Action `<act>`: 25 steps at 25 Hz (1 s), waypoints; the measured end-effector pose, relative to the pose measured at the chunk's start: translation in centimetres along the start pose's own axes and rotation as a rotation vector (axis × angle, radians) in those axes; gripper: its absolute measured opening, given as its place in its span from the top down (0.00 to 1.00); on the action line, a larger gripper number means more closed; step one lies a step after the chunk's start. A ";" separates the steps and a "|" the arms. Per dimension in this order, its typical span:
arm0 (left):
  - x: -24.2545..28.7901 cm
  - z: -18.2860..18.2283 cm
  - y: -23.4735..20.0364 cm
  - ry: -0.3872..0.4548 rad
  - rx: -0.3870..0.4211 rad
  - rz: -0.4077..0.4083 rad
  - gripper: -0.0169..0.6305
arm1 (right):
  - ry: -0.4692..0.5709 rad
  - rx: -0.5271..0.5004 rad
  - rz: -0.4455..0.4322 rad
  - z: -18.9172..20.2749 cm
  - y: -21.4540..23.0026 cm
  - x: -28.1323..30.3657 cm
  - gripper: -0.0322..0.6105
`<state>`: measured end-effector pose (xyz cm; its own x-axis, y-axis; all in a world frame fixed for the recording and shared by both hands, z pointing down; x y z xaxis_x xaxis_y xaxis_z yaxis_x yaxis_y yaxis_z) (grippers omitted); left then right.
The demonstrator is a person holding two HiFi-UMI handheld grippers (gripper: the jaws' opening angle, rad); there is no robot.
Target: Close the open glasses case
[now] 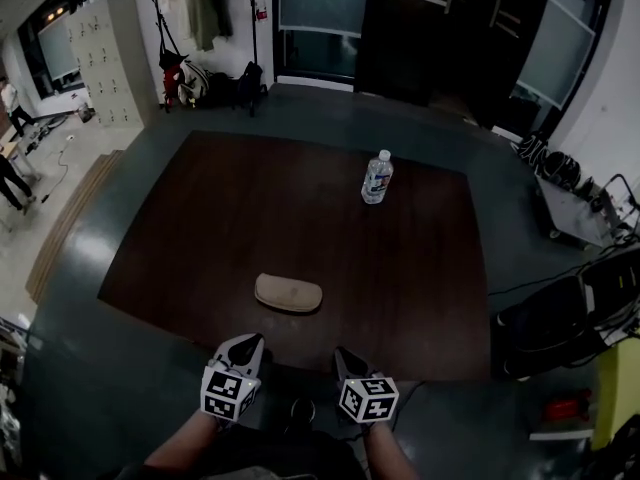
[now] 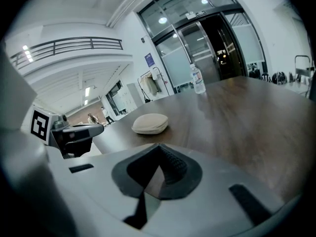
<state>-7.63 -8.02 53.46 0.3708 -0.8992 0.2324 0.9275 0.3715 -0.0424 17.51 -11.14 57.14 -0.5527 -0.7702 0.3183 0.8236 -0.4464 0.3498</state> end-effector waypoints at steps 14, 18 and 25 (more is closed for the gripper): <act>-12.2 1.8 -1.6 0.075 -0.118 0.000 0.96 | 0.098 -0.049 0.007 2.4 -10.4 -5.0 0.97; -14.7 2.2 -1.7 0.095 -0.137 0.021 0.96 | 0.134 -0.067 0.028 3.0 -12.9 -7.6 0.97; -17.3 1.5 -2.1 0.172 -0.137 0.071 0.96 | 0.201 -0.104 0.075 4.1 -15.5 -10.9 0.97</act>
<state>-16.13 7.12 50.96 0.4274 -0.9024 0.0556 0.8922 0.4110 -0.1873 10.22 6.06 51.81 -0.4619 -0.8734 0.1544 0.8757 -0.4215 0.2356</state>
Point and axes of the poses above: the fingertips, and each gripper's own axes: x forward along the fingers, y to its right, z out of its underside, the point moved 9 cm from there along -x, backward along the fingers, and after that the axes turned 11 degrees about y, right-handed, at the moved point
